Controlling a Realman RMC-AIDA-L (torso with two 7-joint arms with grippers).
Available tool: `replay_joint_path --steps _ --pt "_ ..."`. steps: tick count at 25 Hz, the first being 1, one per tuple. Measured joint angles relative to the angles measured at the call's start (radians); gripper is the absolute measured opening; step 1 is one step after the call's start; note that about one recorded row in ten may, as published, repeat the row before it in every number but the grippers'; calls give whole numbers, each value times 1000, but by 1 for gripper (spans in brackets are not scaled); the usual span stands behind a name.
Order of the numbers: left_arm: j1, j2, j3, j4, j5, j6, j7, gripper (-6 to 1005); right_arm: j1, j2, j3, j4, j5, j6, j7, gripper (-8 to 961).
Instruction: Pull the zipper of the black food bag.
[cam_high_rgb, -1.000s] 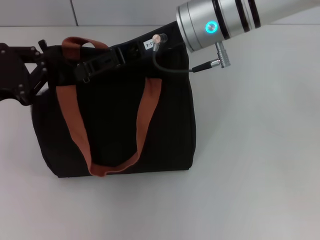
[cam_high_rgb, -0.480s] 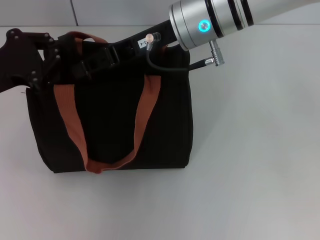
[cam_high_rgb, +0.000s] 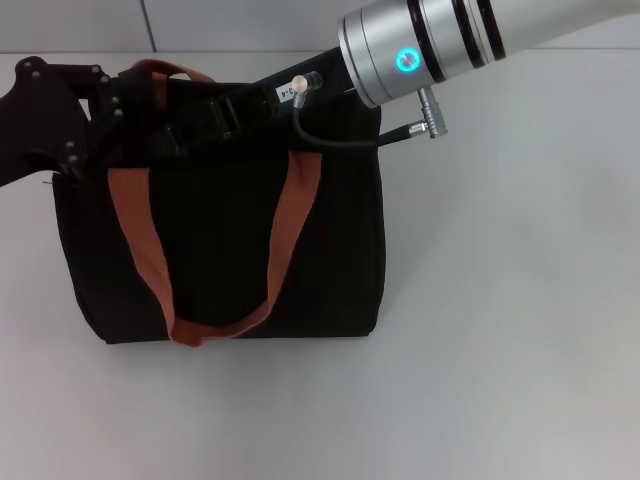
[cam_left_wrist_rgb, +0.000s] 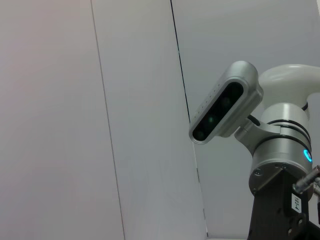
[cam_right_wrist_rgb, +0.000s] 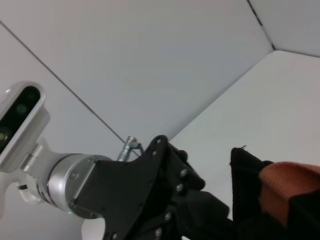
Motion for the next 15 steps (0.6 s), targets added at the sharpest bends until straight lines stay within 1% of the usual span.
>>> replay_joint_path --steps 4,13,15 --pt "8 2 -1 0 -2 4 0 27 -8 0 1 -1 0 6 0 313" --pt "16 1 -3 0 -5 5 0 27 -19 0 -3 -8 6 1 -8 233" --pt "18 1 -3 0 -5 7 0 27 -21 0 -3 -9 11 0 -8 195"
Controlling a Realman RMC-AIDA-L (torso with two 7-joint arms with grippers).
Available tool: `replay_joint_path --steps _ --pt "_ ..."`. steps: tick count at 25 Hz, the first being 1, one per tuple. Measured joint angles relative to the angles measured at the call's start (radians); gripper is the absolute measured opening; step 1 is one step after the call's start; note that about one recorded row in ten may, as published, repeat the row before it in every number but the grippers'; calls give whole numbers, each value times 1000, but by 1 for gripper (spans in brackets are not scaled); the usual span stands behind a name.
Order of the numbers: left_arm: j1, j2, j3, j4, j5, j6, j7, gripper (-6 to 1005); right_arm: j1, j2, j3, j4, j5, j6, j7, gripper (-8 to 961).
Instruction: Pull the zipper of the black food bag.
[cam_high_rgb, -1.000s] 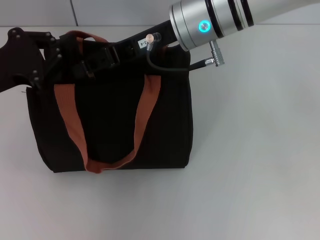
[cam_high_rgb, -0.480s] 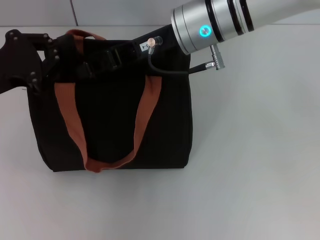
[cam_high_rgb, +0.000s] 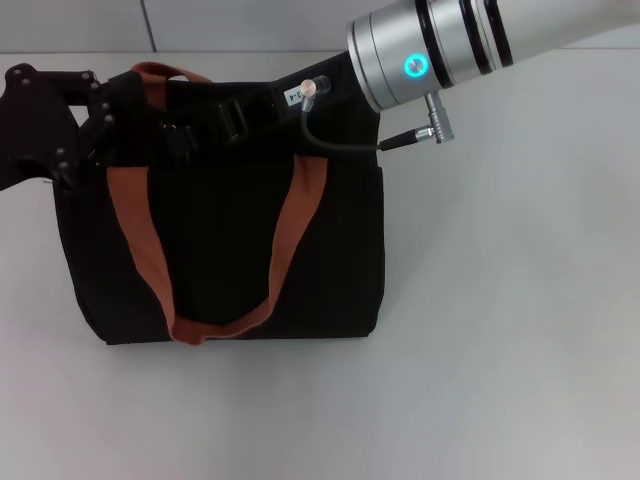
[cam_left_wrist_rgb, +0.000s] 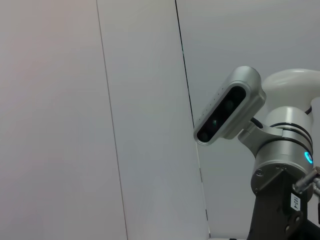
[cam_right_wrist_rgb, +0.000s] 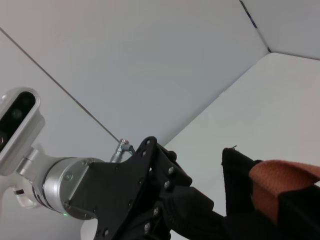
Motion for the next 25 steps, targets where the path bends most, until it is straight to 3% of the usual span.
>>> replay_joint_path --steps 8,18,25 --pt "0 -3 0 0 0 5 0 27 -4 0 0 -2 1 -1 -16 49" --pt "5 -5 0 0 -9 7 1 26 -23 0 -62 -50 13 21 -11 0" --pt "6 0 -2 0 -11 7 0 26 -96 -5 -136 -212 -19 46 106 -2"
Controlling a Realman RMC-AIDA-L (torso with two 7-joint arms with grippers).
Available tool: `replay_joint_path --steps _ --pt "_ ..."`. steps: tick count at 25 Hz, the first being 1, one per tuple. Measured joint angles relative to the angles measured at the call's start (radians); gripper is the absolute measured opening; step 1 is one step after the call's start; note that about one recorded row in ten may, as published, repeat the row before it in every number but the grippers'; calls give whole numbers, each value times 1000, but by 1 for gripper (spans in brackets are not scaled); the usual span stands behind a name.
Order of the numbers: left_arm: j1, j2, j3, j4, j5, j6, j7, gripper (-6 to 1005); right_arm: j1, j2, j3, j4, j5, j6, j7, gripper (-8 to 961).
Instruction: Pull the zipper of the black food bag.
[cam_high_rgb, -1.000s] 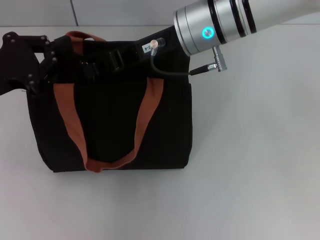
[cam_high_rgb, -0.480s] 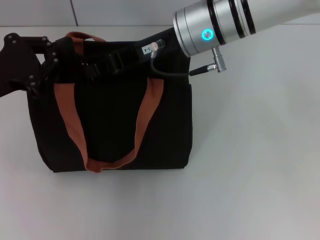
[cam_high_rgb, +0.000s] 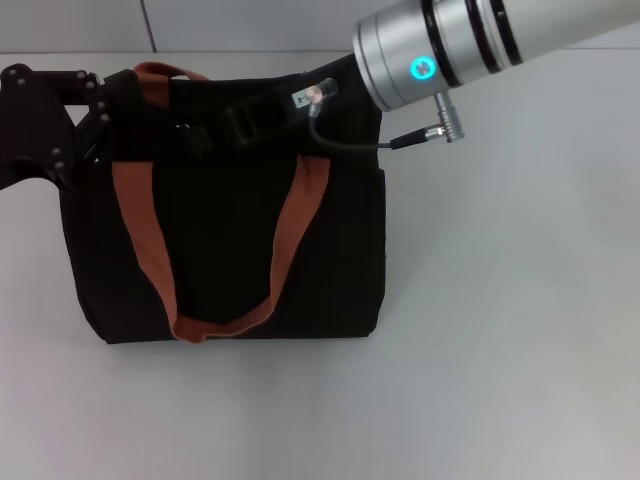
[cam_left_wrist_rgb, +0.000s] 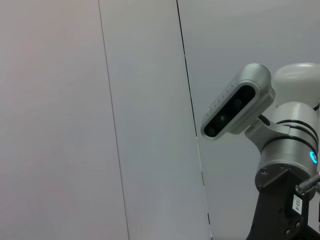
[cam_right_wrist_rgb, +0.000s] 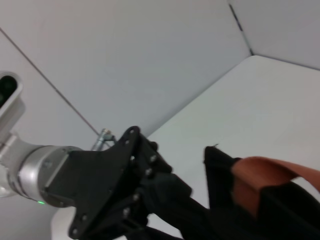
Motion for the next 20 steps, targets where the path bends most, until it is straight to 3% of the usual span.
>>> replay_joint_path --steps 9,20 --pt "4 3 -13 0 0 -1 1 27 -97 -2 -4 -180 -139 -5 147 -1" --pt "5 5 -38 0 0 -7 4 27 -291 0 5 -469 -228 -64 260 -2"
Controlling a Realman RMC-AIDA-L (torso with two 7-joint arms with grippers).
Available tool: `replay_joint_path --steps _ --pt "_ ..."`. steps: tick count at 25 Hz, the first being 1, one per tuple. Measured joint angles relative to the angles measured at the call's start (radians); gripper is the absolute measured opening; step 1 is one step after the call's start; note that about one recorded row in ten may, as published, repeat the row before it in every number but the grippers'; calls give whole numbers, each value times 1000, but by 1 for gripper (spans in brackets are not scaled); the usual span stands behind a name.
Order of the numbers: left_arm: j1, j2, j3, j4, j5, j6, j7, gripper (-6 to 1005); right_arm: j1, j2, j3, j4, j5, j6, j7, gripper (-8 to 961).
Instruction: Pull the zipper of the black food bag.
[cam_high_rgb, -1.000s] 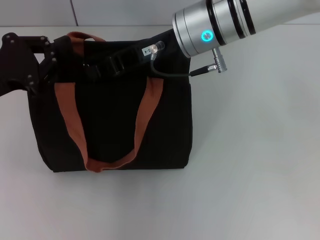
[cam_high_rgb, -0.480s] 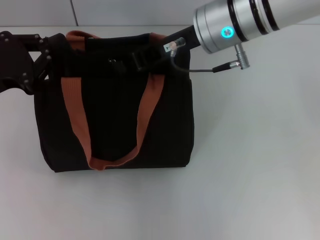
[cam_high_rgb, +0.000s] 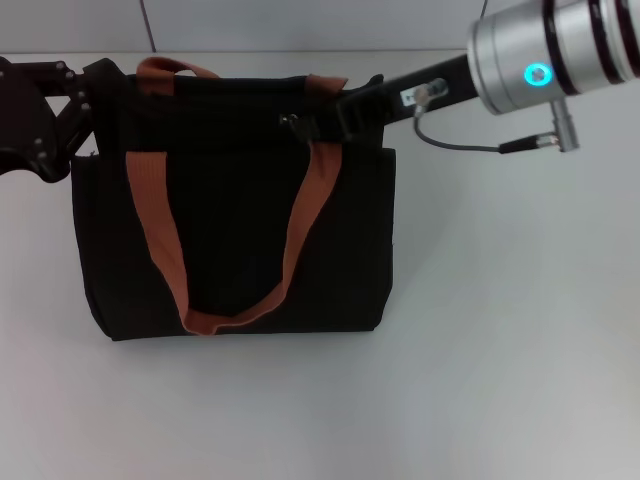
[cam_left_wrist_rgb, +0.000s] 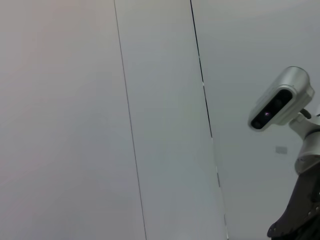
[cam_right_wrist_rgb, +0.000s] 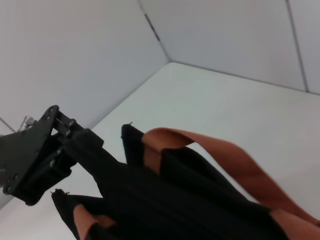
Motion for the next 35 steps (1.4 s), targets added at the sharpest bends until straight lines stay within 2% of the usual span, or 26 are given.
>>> replay_joint_path --steps 2,9,13,18,21,24,25,27,28,30,33,35 --pt "2 0 0 0 -1 -4 1 26 -40 1 4 -38 -1 -4 1 -2" --pt "3 0 -1 0 -1 -8 2 26 -70 1 38 -46 59 -23 -31 -2" --pt "3 0 -1 0 -1 -8 0 26 -97 -1 73 -26 223 -35 -131 4" --pt "7 -2 -1 0 -1 -8 -1 26 -145 -6 128 103 526 -58 -386 34" --pt "8 -4 -1 0 -2 -8 -4 26 -148 -7 162 187 603 -134 -510 171" --pt "9 -8 -1 -1 -2 -8 -6 26 -149 -7 228 318 642 -299 -712 296" --pt "9 -8 -1 -3 -2 -8 -7 27 -149 -7 228 318 642 -299 -712 336" --pt "9 -9 0 -8 -2 -8 -8 27 -149 -7 244 402 654 -395 -852 416" --pt "8 -10 3 -12 -2 -10 -8 27 -155 -7 251 493 655 -479 -1003 456" --pt "8 -10 4 -12 -1 -12 -8 27 -161 -8 250 526 651 -499 -1067 547" --pt "8 -11 3 -12 -1 -18 -8 27 -201 -8 243 631 598 -533 -1332 684" --pt "10 -11 0 -12 -1 -23 -8 27 -212 -8 242 648 575 -534 -1393 713"
